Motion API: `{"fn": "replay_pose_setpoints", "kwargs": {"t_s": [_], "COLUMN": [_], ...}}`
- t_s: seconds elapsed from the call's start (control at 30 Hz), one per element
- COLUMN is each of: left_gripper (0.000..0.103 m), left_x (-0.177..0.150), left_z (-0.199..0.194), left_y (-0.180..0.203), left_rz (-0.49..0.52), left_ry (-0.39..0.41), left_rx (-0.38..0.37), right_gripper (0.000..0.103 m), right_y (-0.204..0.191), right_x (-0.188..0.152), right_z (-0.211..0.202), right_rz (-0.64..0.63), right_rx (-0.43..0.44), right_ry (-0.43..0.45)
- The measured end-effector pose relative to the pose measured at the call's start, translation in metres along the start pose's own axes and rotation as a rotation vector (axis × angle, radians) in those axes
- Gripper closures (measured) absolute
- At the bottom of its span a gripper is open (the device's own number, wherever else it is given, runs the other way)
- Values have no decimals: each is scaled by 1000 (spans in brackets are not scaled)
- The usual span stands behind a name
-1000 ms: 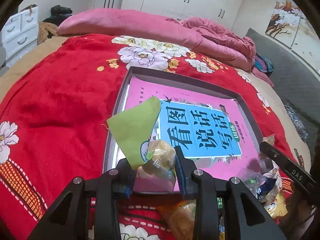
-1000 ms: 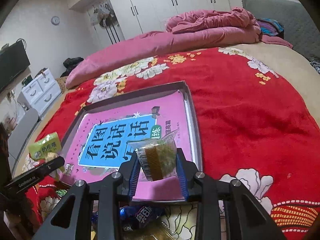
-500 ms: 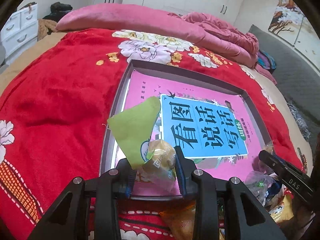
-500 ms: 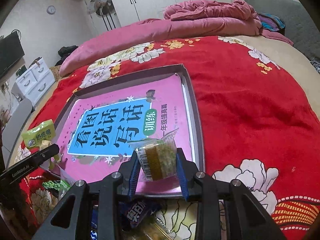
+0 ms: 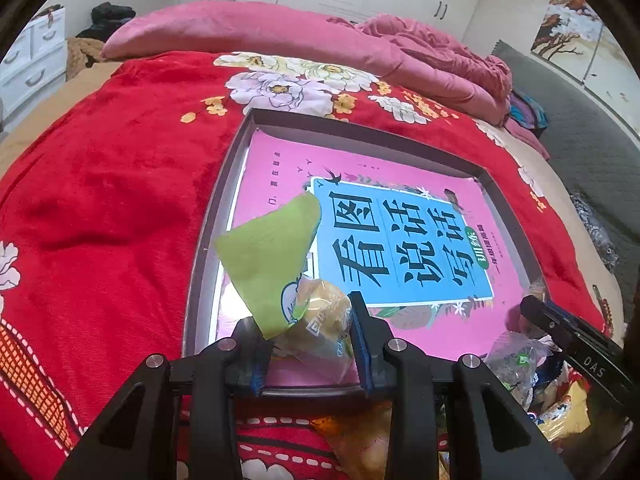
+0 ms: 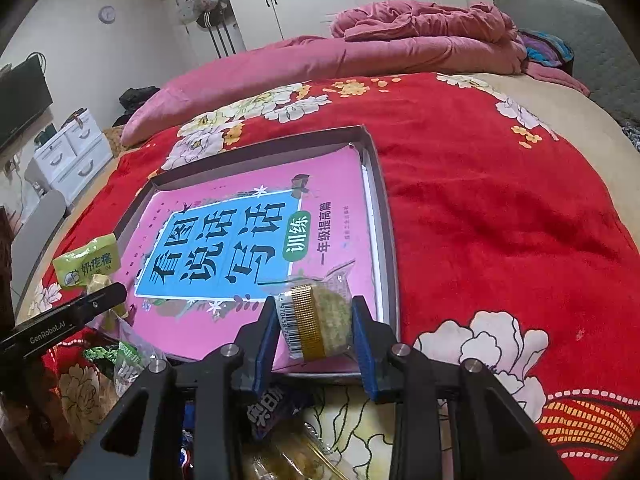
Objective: Organize snacks
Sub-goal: 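Lower both snacks into the tray and open both grippers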
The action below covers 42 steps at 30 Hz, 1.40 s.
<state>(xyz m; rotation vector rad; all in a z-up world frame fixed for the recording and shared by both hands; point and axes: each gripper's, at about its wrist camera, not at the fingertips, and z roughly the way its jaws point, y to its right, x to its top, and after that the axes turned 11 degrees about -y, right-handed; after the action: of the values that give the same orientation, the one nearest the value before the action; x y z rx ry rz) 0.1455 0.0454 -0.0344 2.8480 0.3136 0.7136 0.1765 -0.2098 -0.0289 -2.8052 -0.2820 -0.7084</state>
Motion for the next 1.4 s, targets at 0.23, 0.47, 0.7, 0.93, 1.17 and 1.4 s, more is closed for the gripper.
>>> {"fn": "replay_pose_setpoints", "kwargs": {"t_s": [0.23, 0.47, 0.7, 0.93, 1.17, 1.4], "left_gripper": [60, 48, 40, 33, 28, 27], "left_x": [-1, -2, -4, -6, -10, -17], "left_z": [-4, -10, -21, -34, -40, -47], "left_y": [-2, -3, -4, -8, -12, -12], "left_rz": [3, 5, 11, 2, -11, -10], "left_ry": [11, 28, 63, 94, 103, 114], "left_rx": [-8, -18, -25, -40, -33, -22], "right_gripper": [62, 51, 50, 46, 44, 43], "right_y": [0, 4, 8, 5, 5, 6], "right_x": [0, 1, 1, -1, -4, -7], "right_z": [-5, -10, -23, -33, -38, -44], "right_rz": [-2, 15, 31, 15, 13, 8], "right_rx": [11, 16, 32, 37, 34, 34], "right_ry": [24, 43, 97, 131, 133, 146]}}
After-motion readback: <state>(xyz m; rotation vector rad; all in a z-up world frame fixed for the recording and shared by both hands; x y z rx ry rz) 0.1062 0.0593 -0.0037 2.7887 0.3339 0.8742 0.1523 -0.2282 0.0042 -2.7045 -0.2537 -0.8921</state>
